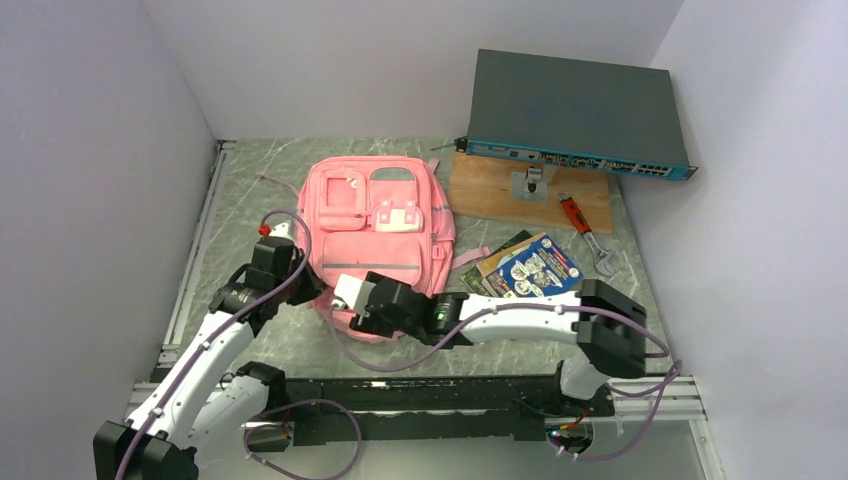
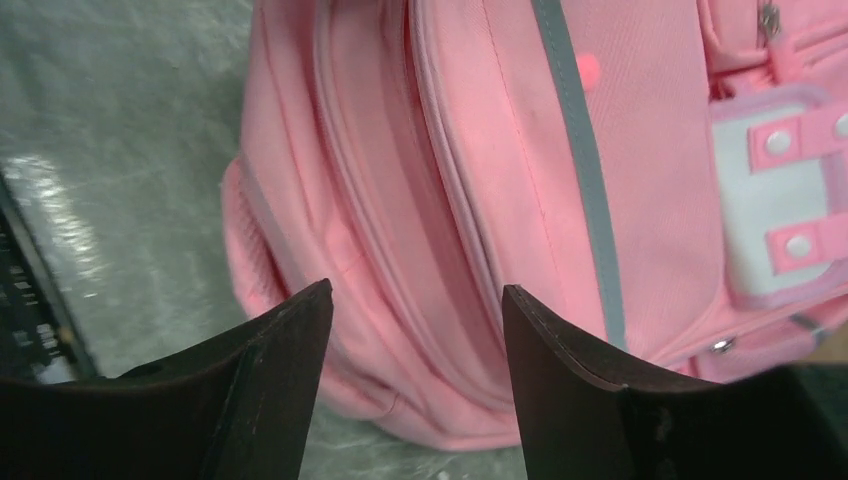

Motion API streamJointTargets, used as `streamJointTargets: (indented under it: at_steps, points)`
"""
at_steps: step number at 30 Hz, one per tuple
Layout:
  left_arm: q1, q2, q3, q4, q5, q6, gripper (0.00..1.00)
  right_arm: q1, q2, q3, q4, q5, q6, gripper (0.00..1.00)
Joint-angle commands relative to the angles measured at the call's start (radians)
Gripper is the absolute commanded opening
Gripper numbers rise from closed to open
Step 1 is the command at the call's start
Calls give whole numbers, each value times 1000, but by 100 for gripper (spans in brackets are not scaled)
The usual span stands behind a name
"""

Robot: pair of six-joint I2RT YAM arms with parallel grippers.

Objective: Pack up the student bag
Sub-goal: Unzip the student bag at the center of the board.

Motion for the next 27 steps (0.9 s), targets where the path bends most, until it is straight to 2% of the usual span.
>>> streamJointTargets:
  at_steps: [1,5,13,15,16,21,23,27]
  points:
    - [0,-37,26,8,46,11,0,3,82,100,123,150,-218,64]
    - [0,-50,17,10,53,8,0,18,134,134,168,217,-255,60]
    - [0,-54,27,12,66,8,0,19,194,143,208,198,-261,53]
    - [0,-63,32,6,57,7,0,19,208,140,220,232,-259,43]
    - [0,-68,34,1,46,5,0,19,211,134,229,257,-259,34]
    - [0,-77,34,-25,-14,-24,0,15,178,55,327,364,-244,0]
    - [1,-66,40,-54,-80,-53,0,15,145,-6,394,384,-250,0]
    - [12,-13,78,-106,-172,-72,0,7,45,-141,492,264,-273,0]
